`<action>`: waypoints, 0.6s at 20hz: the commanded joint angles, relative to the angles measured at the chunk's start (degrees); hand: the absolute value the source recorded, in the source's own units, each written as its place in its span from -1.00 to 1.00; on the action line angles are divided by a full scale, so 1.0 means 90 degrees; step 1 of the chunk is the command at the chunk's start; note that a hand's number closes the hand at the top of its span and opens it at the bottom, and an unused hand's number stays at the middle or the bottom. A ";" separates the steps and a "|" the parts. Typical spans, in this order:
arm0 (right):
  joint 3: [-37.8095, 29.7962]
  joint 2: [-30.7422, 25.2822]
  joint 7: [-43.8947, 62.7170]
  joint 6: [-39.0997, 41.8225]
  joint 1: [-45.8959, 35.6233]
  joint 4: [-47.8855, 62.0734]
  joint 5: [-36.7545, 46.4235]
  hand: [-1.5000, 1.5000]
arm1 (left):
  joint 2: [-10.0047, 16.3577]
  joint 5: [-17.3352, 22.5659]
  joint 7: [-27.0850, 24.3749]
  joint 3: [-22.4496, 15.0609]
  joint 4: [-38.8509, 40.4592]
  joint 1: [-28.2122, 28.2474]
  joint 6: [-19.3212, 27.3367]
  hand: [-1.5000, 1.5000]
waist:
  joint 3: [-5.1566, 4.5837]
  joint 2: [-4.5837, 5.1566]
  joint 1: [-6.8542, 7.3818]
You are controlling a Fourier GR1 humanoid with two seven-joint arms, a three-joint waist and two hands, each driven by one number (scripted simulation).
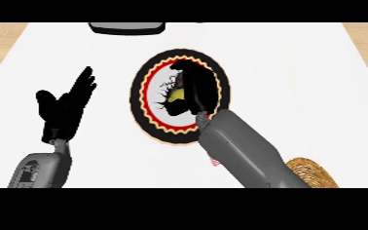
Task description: Pick the lemon from the placemat and place it in the plate
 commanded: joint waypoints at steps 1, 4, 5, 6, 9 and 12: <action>-0.0091 0.0000 -0.0976 -0.0543 -0.0061 0.0071 -0.0059 -1.00 | 0.0059 -0.0021 -0.0271 0.0240 0.0436 -0.0273 0.0035 0.00 | -0.0002 -0.0003 -0.0100; 0.0041 -0.0001 -0.1458 -0.1076 -0.0200 -0.0572 -0.0590 -1.00 | 0.0128 0.0093 -0.0120 0.0218 0.0336 -0.0100 -0.0149 0.00 | 0.0002 0.0007 -0.0002; -0.0065 -0.0001 -0.1559 -0.0860 -0.0150 -0.1177 -0.0738 -1.00 | -0.0027 -0.0098 -0.0289 0.0039 0.0118 0.0172 0.0017 0.00 | 0.0004 -0.0038 -0.0074; -0.0016 -0.0001 -0.1819 -0.1227 0.0017 -0.1244 -0.0984 -1.00 | -0.0025 -0.0060 0.0057 0.0048 0.0065 -0.0144 0.0061 0.00 | 0.0009 -0.0019 -0.0054; 0.0144 0.0000 -0.1264 -0.1458 -0.0207 -0.1697 -0.1511 -1.00 | 0.0061 -0.0028 0.0057 0.0107 0.0004 -0.0032 -0.0031 0.00 | 0.0001 -0.0035 -0.0025; -0.0491 0.0000 -0.1155 -0.1092 0.0026 -0.2112 -0.2324 -1.00 | 0.0047 -0.0064 -0.0348 0.0161 0.0248 0.0122 -0.0077 0.00 | 0.0000 -0.0025 -0.0101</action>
